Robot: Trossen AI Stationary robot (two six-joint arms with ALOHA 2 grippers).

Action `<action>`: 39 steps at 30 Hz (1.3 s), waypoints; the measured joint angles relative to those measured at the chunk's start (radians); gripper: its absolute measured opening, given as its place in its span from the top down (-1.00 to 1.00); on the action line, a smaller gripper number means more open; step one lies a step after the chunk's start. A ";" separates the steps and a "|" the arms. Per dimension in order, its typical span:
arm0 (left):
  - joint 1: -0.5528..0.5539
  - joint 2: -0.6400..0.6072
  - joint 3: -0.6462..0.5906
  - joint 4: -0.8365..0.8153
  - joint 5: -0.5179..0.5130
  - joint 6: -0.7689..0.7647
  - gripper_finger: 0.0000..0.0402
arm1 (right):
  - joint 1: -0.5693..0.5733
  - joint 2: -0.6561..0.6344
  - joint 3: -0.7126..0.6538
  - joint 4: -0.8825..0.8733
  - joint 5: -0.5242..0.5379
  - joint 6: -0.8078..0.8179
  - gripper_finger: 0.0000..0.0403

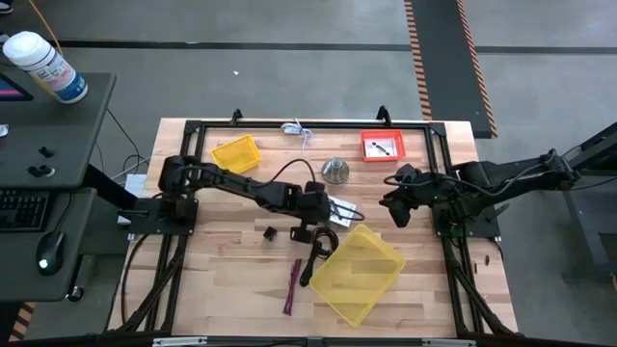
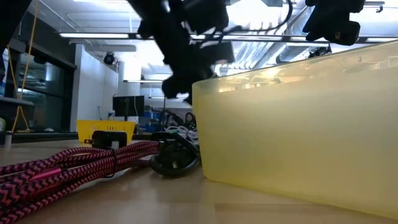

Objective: Pick and place items into bin
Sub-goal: Put the white card reader box into the orange bin

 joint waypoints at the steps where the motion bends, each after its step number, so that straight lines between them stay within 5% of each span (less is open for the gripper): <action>1: 0.000 -0.001 0.017 -0.021 -0.001 0.000 0.99 | 0.000 0.000 0.000 0.000 0.005 0.000 0.51; 17: 0.000 -0.049 0.122 -0.323 -0.045 -0.110 1.00 | -0.030 0.008 0.000 -0.115 0.043 0.062 0.51; 39: -0.053 -0.348 0.123 -0.346 -0.075 -0.266 1.00 | -0.320 0.470 -0.002 0.127 -0.323 -0.173 0.51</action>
